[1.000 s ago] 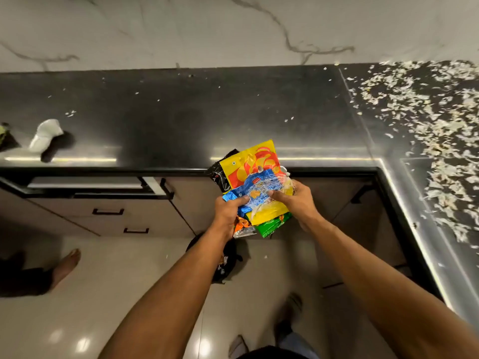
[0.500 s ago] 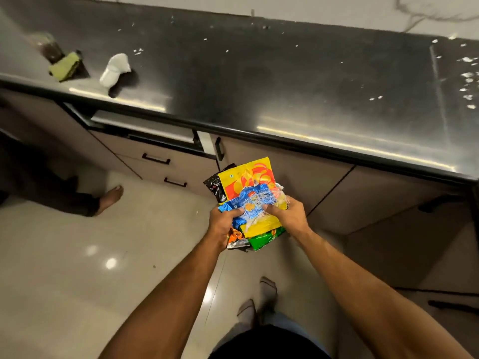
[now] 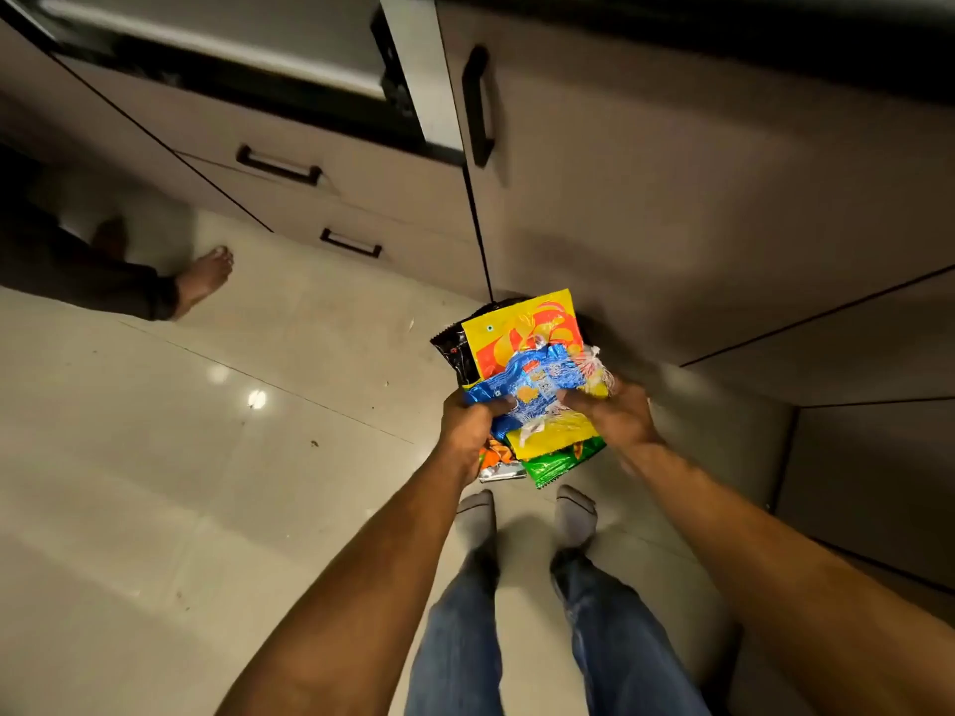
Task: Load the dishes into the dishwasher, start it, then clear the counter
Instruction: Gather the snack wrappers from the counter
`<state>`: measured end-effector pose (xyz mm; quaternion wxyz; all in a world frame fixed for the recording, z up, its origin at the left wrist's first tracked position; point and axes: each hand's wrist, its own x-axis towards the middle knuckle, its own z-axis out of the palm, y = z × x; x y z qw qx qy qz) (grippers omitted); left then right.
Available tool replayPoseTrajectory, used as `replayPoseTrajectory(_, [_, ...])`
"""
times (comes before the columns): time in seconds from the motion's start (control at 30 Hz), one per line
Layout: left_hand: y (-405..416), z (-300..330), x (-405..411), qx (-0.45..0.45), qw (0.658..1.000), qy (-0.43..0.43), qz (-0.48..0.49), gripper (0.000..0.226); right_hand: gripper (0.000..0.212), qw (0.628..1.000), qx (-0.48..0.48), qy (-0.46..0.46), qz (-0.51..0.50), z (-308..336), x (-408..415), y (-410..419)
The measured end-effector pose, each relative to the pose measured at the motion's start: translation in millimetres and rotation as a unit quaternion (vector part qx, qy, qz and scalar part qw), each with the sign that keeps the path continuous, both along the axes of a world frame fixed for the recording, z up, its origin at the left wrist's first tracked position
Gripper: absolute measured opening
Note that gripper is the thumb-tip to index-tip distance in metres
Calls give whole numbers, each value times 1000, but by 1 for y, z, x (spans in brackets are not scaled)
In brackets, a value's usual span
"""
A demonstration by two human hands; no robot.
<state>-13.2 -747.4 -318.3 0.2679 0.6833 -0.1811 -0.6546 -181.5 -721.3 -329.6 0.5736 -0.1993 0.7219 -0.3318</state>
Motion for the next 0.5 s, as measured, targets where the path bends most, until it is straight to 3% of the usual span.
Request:
replayPoseTrajectory(0.17, [-25, -90, 3, -3, 1000, 24, -14, 19, 30, 999, 4, 33, 6, -90, 3, -24])
replayPoseTrajectory(0.33, [-58, -174, -4, -25, 999, -12, -28, 30, 37, 994, 19, 104, 36, -182, 1, -54])
replayPoseTrajectory(0.5, [-80, -239, -8, -35, 995, -65, -71, 31, 42, 975, 70, 181, 107, -222, 3, -76])
